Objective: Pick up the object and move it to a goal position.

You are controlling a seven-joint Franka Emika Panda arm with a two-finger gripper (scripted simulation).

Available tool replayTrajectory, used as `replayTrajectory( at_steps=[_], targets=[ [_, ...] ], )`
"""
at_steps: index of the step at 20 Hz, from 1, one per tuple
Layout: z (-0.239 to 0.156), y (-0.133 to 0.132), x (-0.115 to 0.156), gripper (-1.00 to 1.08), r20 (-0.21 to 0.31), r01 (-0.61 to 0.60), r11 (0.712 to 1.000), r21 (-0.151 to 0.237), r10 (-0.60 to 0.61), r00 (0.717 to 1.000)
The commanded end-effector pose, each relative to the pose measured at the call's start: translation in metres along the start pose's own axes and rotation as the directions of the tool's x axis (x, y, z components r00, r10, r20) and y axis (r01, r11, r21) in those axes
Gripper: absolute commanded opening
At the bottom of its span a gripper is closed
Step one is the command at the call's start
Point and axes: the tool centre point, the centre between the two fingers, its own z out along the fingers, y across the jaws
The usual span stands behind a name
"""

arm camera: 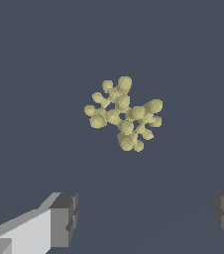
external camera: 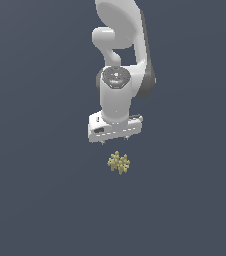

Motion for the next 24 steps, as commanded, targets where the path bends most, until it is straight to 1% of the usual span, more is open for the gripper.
replayTrajectory(
  at_steps=[1,6,9,12,17,24],
  targets=[
    [0.002,-0.001,0.004,1.0,0.0,0.06,0.998,-0.002,-0.06,0.998],
    [0.005,-0.002,0.013,1.0,-0.001,0.203,0.979,-0.005,-0.203,0.979],
    [0.008,-0.002,0.019,1.0,-0.001,0.289,0.957,-0.007,-0.289,0.957],
    [0.01,-0.003,0.025,1.0,-0.002,0.372,0.928,-0.008,-0.372,0.928],
    [0.014,-0.004,0.034,1.0,-0.003,0.502,0.865,-0.01,-0.502,0.865],
    [0.019,-0.005,0.046,1.0,-0.006,0.662,0.75,-0.014,-0.662,0.75]
  ],
)
